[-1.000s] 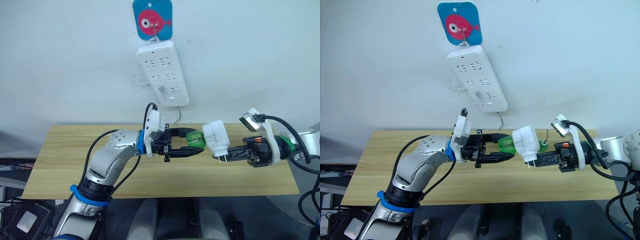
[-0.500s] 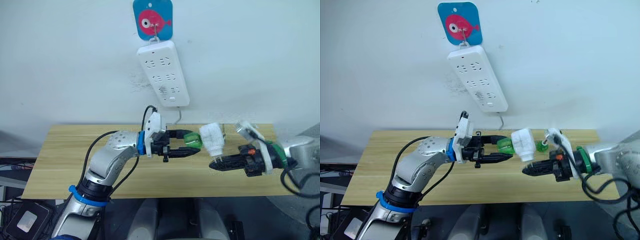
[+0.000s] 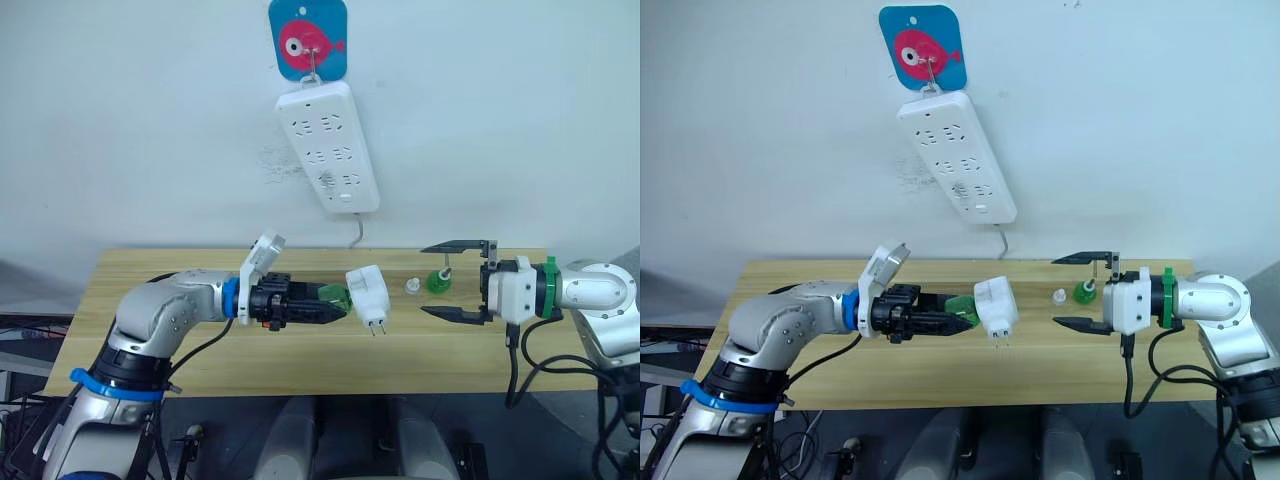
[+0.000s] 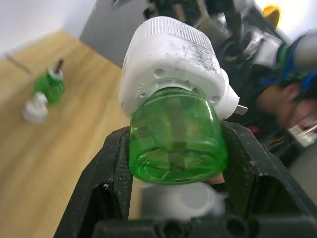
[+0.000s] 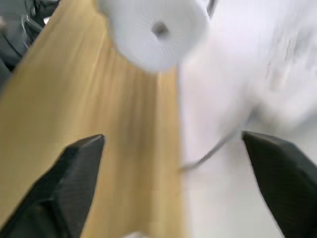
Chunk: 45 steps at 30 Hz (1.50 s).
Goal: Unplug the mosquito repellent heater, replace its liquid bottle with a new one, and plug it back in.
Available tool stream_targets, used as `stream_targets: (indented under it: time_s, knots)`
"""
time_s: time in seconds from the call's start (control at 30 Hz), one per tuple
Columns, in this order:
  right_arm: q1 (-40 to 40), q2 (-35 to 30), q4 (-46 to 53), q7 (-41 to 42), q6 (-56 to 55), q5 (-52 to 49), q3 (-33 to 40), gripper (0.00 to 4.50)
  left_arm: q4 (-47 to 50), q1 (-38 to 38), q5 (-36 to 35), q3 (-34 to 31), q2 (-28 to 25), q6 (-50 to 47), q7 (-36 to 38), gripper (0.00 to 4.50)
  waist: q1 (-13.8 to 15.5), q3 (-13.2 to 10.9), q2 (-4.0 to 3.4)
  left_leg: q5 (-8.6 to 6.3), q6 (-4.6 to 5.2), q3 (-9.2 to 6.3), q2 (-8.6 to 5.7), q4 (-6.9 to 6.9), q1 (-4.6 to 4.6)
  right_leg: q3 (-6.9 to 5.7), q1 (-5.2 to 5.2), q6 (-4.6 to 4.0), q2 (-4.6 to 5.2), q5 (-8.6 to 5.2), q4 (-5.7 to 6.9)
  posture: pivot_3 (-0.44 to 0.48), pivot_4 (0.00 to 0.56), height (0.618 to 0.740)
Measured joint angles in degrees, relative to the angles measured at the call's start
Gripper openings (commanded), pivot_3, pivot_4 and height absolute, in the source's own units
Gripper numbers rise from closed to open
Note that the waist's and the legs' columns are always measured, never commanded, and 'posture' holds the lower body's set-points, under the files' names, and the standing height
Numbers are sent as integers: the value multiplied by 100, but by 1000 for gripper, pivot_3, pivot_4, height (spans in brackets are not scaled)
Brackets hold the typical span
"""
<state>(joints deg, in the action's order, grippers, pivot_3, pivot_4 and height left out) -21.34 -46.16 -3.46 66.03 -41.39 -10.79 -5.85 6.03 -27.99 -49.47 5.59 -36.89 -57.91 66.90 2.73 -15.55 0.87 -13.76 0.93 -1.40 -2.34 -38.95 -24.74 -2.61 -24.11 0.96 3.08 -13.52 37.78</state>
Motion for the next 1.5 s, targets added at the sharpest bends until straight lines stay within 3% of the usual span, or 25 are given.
stream_targets:
  time_s: [0.1, 0.23, 0.87, 0.97, 1.07, 1.3, 1.5]
  knots:
    - [-309, 263, -370, -119, -1353, 238, -3, 4452, -35, -203, -266, -92, 60, -448, -18, 2247, 2, 0, 0, 3, -5, -2, 0, 0, 3, 0, 3, -2, 0, 1, 3, 128, 228, 740]
    - [-468, 439, -671, -329, -2106, 454, -217, 4452, -115, -258, -332, -83, 71, -682, -7, 2247, -3, 0, 0, 6, -11, -2, 0, 0, 6, 2, 2, -5, 0, 0, 12, 127, 232, 740]
    - [-1110, 730, -831, -1170, -2616, 1252, -1060, 4452, -133, -390, -175, 201, 221, -681, 20, 2247, -5, 0, 0, 8, -13, -1, -1, 0, 11, 7, 1, -12, 0, -3, 21, 123, 224, 740]
    - [-1194, 724, -949, -1251, -2721, 1340, -1159, 3893, -134, -390, -136, 210, 221, -630, 28, 2247, -4, 1, 0, 8, -13, -1, -1, 0, 11, 7, 2, -12, 0, -3, 21, 124, 220, 740]
    - [-1278, 655, -1096, -1280, -2814, 1395, -1331, 2963, -133, -388, -76, 226, 213, -620, 44, 2247, -5, 1, -1, 8, -13, 0, -2, 0, 11, 8, 1, -12, 1, -3, 22, 125, 217, 740]
    - [-1376, 577, -1166, -1366, -2855, 1401, -1462, 2976, -133, -370, 40, 264, 220, -467, 124, 2247, -5, 2, 0, 8, -14, 0, -1, 0, 12, 8, 1, -12, 0, -3, 24, 128, 210, 740]
    - [-1398, 572, -1139, -1533, -2668, 1392, -1470, 2976, -108, -305, 163, 316, 223, -167, 238, 4253, -2, 4, 0, 9, -14, 0, -1, 0, 13, 8, 1, -12, 0, -3, 25, 129, 204, 740]
